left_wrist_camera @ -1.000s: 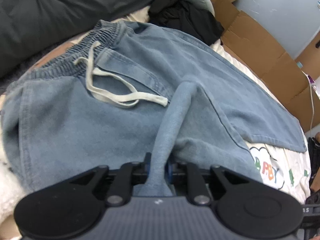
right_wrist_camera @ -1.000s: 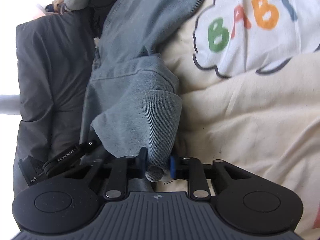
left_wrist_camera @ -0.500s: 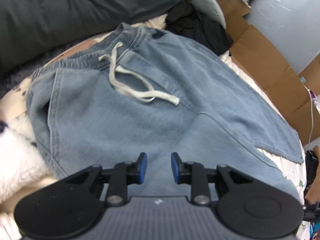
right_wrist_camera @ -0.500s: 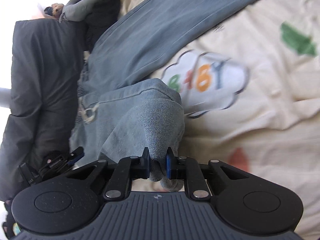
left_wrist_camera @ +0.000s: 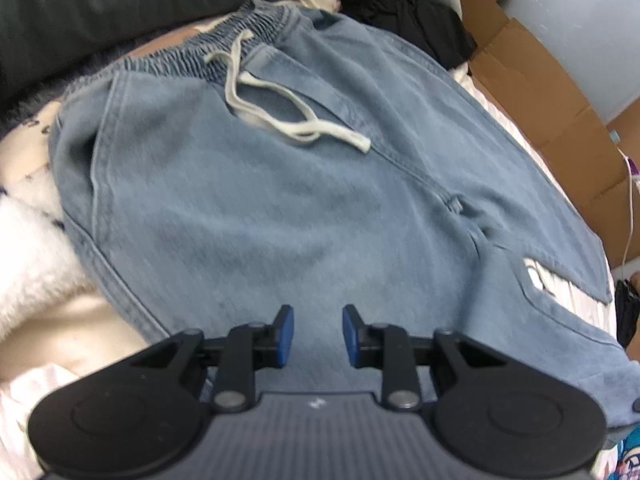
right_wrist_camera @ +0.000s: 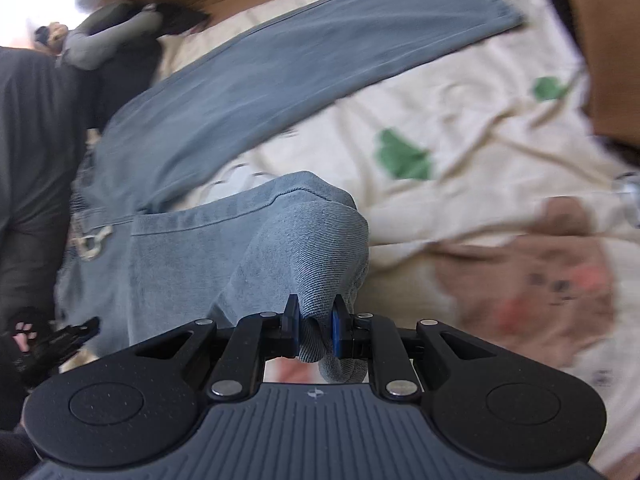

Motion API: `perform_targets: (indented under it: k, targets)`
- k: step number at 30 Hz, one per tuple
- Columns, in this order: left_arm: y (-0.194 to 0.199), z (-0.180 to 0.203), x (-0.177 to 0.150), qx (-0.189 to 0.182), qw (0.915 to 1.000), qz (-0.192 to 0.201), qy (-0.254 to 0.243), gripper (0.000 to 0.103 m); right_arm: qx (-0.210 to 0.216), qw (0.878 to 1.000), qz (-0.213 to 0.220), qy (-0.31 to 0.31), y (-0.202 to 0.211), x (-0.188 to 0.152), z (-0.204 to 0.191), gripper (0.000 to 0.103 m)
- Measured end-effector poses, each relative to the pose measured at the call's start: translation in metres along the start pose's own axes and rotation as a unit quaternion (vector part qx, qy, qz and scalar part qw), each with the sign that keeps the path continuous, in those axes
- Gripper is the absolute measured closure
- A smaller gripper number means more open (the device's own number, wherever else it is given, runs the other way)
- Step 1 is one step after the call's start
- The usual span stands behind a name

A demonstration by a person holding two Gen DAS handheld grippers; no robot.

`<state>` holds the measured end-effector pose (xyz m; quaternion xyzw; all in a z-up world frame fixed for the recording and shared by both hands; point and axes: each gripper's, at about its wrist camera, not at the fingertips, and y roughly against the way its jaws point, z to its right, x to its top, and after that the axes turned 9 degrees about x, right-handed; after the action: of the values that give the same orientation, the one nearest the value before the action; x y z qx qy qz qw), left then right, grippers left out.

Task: Fold clothes

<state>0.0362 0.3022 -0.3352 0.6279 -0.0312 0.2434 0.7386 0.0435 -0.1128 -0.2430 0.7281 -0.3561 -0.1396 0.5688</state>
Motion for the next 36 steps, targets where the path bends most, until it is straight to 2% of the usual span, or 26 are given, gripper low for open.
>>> perform_targets:
  k: [4,5,7,12,22,27,31,36]
  targets:
    - [-0.004,0.006,-0.006,-0.007,0.9999,-0.012,-0.009,0.075,-0.044,0.999,0.004,-0.002,0.022,-0.009,0.021,0.089]
    - [-0.005,0.007,-0.007,-0.008,0.9998,-0.015,-0.012,0.075,-0.076,0.997,0.008,-0.006,0.025,-0.013,0.025,0.089]
    - [-0.007,0.010,-0.008,-0.010,0.9996,-0.021,-0.018,0.075,-0.092,0.996,0.009,-0.012,0.030,-0.018,0.032,0.089]
    - [-0.012,0.017,-0.013,-0.015,0.9987,-0.036,-0.031,0.075,-0.111,0.994,0.011,-0.002,0.045,-0.025,0.036,0.090]
    - [-0.021,0.029,-0.028,-0.019,0.9952,-0.066,-0.071,0.074,-0.124,0.991,0.042,0.027,0.077,-0.007,0.013,0.090]
    - [-0.023,0.029,-0.031,-0.013,0.9931,-0.080,-0.085,0.074,-0.129,0.990,0.020,0.045,0.090,-0.009,-0.002,0.091]
    - [-0.027,0.028,-0.036,-0.008,0.9915,-0.093,-0.091,0.075,-0.152,0.988,0.011,0.038,0.072,-0.025,0.015,0.090]
    - [-0.028,0.027,-0.040,-0.010,0.9889,-0.109,-0.100,0.075,-0.184,0.983,-0.016,-0.023,0.040,-0.055,0.053,0.084]
